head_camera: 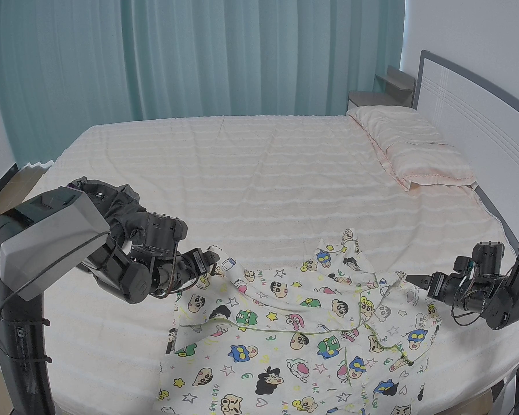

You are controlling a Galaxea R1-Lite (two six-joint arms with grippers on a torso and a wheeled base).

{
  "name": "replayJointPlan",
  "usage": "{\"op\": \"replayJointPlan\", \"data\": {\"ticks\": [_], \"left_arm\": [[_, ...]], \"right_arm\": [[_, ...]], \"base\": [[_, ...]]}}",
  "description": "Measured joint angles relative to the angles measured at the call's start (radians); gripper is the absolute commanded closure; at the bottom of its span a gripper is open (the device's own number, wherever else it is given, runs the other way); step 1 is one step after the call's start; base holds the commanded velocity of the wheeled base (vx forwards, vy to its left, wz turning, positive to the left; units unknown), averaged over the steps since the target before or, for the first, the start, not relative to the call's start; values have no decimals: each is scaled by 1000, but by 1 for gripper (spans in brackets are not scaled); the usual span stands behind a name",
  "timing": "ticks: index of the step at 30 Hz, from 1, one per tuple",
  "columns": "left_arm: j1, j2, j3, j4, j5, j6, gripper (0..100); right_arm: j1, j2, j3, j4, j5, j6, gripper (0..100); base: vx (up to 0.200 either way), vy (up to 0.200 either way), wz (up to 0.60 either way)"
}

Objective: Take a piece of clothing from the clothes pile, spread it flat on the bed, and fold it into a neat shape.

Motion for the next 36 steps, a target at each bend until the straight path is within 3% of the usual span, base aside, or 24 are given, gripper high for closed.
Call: {"op": "replayJointPlan", "data": {"ticks": [7, 11, 19, 26, 36], "left_arm": [[1, 69, -25, 10, 7, 227, 0], [0, 107, -49, 21, 58, 283, 0], [11, 183, -207, 128, 165, 307, 0], [68, 250, -391, 233, 287, 308, 0], [210, 263, -496, 318, 310, 312, 0]], "right_arm": [[10, 4, 11, 0, 0, -3, 0], [13, 5, 13, -1, 0, -4, 0], [17, 9, 17, 0, 0, -6, 0], [18, 13, 19, -16, 0, -4, 0], [15, 33, 22, -57, -2, 1, 0]], "base": [[0, 0, 0], [0, 0, 0], [0, 0, 0], [0, 0, 0], [0, 0, 0]]}}
